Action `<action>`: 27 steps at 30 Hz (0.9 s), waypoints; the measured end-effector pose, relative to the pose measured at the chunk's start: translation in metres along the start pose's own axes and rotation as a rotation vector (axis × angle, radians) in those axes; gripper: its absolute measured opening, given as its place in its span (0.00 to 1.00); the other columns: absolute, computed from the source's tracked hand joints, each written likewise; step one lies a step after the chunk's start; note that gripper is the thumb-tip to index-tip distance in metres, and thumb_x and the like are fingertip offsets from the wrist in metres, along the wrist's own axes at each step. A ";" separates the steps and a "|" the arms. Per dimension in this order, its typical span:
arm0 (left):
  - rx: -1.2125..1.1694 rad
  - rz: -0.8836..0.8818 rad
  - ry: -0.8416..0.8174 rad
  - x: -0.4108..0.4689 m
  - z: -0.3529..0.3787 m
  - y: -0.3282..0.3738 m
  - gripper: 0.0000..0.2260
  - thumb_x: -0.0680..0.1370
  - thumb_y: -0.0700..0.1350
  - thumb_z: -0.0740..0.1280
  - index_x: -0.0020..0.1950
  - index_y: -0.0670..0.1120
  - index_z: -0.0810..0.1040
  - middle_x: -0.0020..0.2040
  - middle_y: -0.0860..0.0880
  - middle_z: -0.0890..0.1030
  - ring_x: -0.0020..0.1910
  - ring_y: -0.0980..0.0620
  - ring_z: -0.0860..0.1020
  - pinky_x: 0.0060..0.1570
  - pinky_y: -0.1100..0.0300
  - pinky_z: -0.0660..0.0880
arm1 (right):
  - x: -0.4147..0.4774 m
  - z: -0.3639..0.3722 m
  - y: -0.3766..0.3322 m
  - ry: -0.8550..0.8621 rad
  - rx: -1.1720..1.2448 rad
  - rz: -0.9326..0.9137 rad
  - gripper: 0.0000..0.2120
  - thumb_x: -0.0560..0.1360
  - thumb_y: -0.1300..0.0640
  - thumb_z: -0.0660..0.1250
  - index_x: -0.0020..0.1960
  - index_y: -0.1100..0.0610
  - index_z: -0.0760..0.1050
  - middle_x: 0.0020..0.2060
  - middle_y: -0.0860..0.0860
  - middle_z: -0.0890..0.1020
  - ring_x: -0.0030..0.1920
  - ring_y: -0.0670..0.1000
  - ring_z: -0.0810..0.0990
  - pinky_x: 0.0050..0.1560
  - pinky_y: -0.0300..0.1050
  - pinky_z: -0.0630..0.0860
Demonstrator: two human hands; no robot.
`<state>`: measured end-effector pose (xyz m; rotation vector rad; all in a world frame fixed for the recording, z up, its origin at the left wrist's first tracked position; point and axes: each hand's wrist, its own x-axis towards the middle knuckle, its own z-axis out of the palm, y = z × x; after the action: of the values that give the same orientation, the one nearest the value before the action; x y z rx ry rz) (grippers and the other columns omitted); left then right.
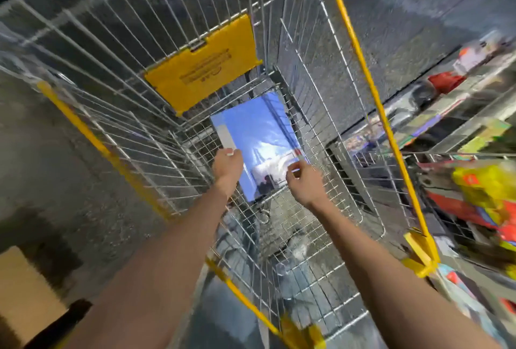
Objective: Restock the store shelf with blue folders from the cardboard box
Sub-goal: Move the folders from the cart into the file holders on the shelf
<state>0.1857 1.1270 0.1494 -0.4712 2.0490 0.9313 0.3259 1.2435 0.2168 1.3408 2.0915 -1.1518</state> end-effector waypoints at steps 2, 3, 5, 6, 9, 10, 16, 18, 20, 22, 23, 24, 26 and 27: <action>0.003 -0.010 0.023 0.011 0.005 0.002 0.17 0.80 0.46 0.66 0.67 0.42 0.75 0.62 0.41 0.80 0.59 0.40 0.79 0.61 0.48 0.77 | 0.013 0.006 -0.001 -0.011 0.023 0.032 0.12 0.81 0.59 0.63 0.61 0.63 0.75 0.51 0.58 0.83 0.43 0.51 0.78 0.39 0.36 0.70; 0.007 -0.013 0.030 0.019 0.009 0.002 0.19 0.81 0.46 0.66 0.70 0.41 0.72 0.64 0.40 0.79 0.61 0.39 0.78 0.61 0.50 0.76 | 0.020 0.009 -0.003 -0.019 0.030 0.052 0.13 0.81 0.59 0.63 0.63 0.64 0.75 0.53 0.58 0.83 0.45 0.51 0.78 0.44 0.37 0.70; 0.029 -0.021 0.041 0.031 0.014 0.001 0.22 0.82 0.44 0.65 0.74 0.39 0.67 0.68 0.38 0.76 0.64 0.37 0.77 0.60 0.50 0.76 | 0.031 0.015 -0.002 -0.038 0.026 0.082 0.15 0.81 0.57 0.63 0.65 0.63 0.75 0.56 0.58 0.82 0.47 0.52 0.78 0.49 0.39 0.71; 0.030 -0.031 0.034 0.039 0.017 -0.002 0.23 0.82 0.44 0.65 0.76 0.40 0.65 0.69 0.37 0.75 0.64 0.37 0.77 0.60 0.50 0.76 | 0.035 0.018 -0.002 -0.044 0.019 0.092 0.15 0.82 0.57 0.63 0.65 0.63 0.74 0.57 0.58 0.82 0.49 0.52 0.79 0.51 0.42 0.74; 0.038 -0.096 0.014 0.058 0.022 -0.001 0.24 0.84 0.43 0.63 0.78 0.41 0.61 0.73 0.37 0.71 0.67 0.36 0.75 0.59 0.52 0.74 | 0.048 0.027 0.000 -0.071 0.024 0.130 0.15 0.81 0.56 0.63 0.65 0.62 0.74 0.57 0.58 0.82 0.54 0.57 0.81 0.58 0.54 0.79; 0.039 -0.110 0.004 0.063 0.023 -0.002 0.24 0.84 0.43 0.63 0.78 0.41 0.60 0.74 0.36 0.70 0.68 0.36 0.74 0.61 0.50 0.73 | 0.050 0.028 0.000 -0.089 0.013 0.130 0.15 0.81 0.56 0.63 0.65 0.62 0.74 0.57 0.58 0.82 0.55 0.57 0.81 0.60 0.55 0.78; 0.036 -0.181 -0.063 0.093 0.037 -0.005 0.30 0.81 0.46 0.65 0.78 0.39 0.55 0.74 0.35 0.69 0.68 0.36 0.73 0.67 0.45 0.73 | 0.076 0.036 0.001 -0.116 0.004 0.142 0.16 0.82 0.55 0.63 0.66 0.61 0.73 0.59 0.58 0.82 0.53 0.56 0.81 0.60 0.52 0.78; 0.047 -0.167 -0.047 0.096 0.041 -0.004 0.30 0.80 0.45 0.65 0.77 0.37 0.56 0.72 0.34 0.70 0.67 0.36 0.74 0.64 0.48 0.74 | 0.083 0.036 0.003 -0.113 0.016 0.141 0.15 0.82 0.56 0.63 0.65 0.62 0.74 0.57 0.59 0.82 0.51 0.55 0.80 0.57 0.50 0.78; 0.058 -0.163 -0.028 0.099 0.044 -0.004 0.31 0.81 0.45 0.65 0.78 0.37 0.55 0.74 0.36 0.67 0.69 0.36 0.73 0.61 0.51 0.72 | 0.086 0.037 0.005 -0.106 0.017 0.136 0.13 0.82 0.57 0.63 0.64 0.62 0.74 0.56 0.59 0.82 0.49 0.53 0.79 0.50 0.44 0.75; 0.090 -0.166 -0.017 0.104 0.044 -0.007 0.32 0.81 0.48 0.66 0.78 0.37 0.56 0.76 0.37 0.64 0.72 0.36 0.70 0.65 0.49 0.70 | 0.089 0.039 0.009 -0.107 0.008 0.126 0.13 0.82 0.57 0.63 0.64 0.62 0.74 0.55 0.59 0.82 0.47 0.52 0.78 0.47 0.41 0.73; 0.108 -0.168 -0.023 0.106 0.043 -0.009 0.32 0.81 0.50 0.67 0.78 0.36 0.57 0.77 0.37 0.64 0.73 0.36 0.69 0.67 0.48 0.69 | 0.089 0.040 0.012 -0.106 -0.001 0.120 0.14 0.82 0.57 0.63 0.64 0.62 0.75 0.55 0.59 0.82 0.46 0.52 0.78 0.45 0.39 0.73; 0.117 -0.170 -0.024 0.109 0.043 -0.010 0.31 0.81 0.51 0.67 0.77 0.36 0.59 0.76 0.37 0.66 0.72 0.37 0.70 0.67 0.47 0.70 | 0.090 0.041 0.015 -0.103 -0.011 0.115 0.13 0.82 0.56 0.62 0.64 0.62 0.75 0.54 0.59 0.83 0.45 0.51 0.78 0.40 0.36 0.73; 0.104 -0.155 -0.054 0.115 0.042 -0.012 0.24 0.82 0.50 0.67 0.71 0.35 0.69 0.67 0.39 0.76 0.59 0.41 0.79 0.55 0.48 0.77 | 0.089 0.043 0.017 -0.107 -0.017 0.108 0.14 0.83 0.55 0.62 0.64 0.61 0.75 0.54 0.58 0.83 0.44 0.51 0.78 0.33 0.28 0.69; 0.094 -0.130 -0.090 0.115 0.042 -0.011 0.18 0.83 0.48 0.65 0.65 0.35 0.74 0.58 0.41 0.80 0.48 0.47 0.79 0.45 0.53 0.78 | 0.089 0.044 0.018 -0.105 -0.004 0.103 0.14 0.83 0.54 0.62 0.63 0.62 0.75 0.54 0.57 0.83 0.46 0.52 0.78 0.35 0.29 0.69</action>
<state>0.1464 1.1513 0.0352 -0.4966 1.9467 0.7613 0.2966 1.2608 0.1219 1.3396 1.9268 -1.1485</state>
